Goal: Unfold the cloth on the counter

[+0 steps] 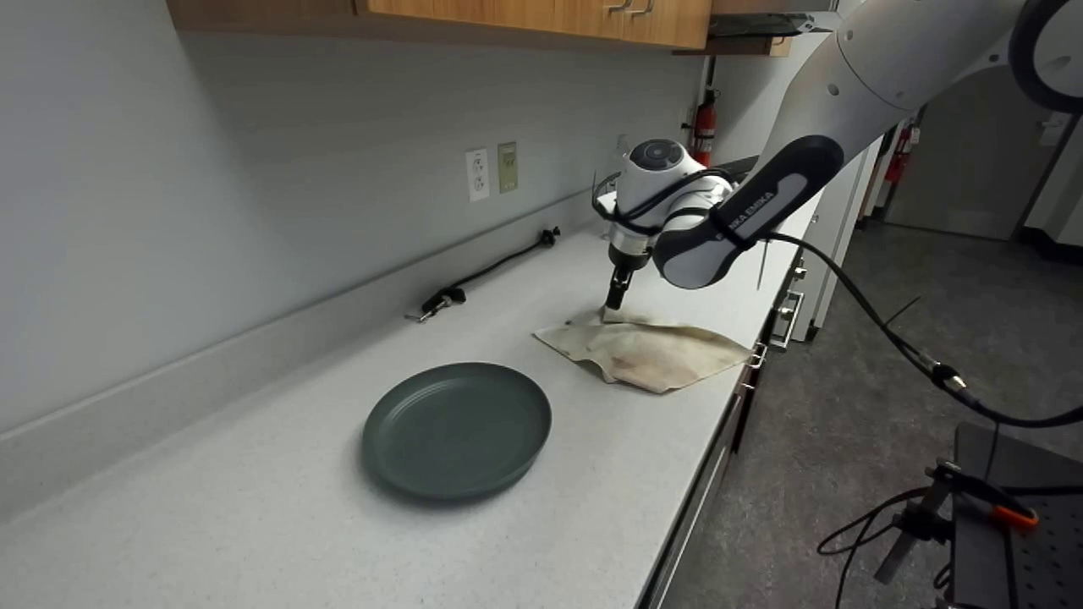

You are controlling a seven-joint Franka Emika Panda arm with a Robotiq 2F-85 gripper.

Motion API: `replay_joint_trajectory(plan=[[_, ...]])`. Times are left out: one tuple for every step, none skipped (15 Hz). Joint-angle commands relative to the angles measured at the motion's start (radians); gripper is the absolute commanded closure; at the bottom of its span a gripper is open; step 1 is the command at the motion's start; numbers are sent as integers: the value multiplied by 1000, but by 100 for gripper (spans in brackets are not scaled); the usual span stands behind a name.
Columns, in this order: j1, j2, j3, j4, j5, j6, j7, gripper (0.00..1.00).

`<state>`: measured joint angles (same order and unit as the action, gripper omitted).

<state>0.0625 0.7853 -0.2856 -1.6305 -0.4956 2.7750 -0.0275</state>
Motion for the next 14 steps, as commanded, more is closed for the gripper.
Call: replay_joint_trajectory(plan=[[1, -2, -9, 5, 14, 3, 15, 0], [2, -3, -10, 3, 14, 4, 19, 0], [2, -4, -10, 2, 15, 5, 21, 0], [3, -5, -11, 1, 15, 6, 25, 0], [3, -6, -11, -1, 15, 6, 27, 0], [3, -7, -11, -2, 16, 6, 28, 0], [4, -7, -12, -3, 16, 6, 30, 0], [4, -8, -12, -3, 16, 7, 30, 0], [4, -9, -12, -4, 16, 7, 31, 0], [5, -9, -12, -4, 15, 7, 33, 0], [5, -9, -13, -4, 16, 7, 35, 0], [6, -9, -13, -5, 15, 6, 36, 0], [6, -9, -13, -5, 15, 5, 36, 0], [8, -9, -15, -4, 13, 4, 38, 0]])
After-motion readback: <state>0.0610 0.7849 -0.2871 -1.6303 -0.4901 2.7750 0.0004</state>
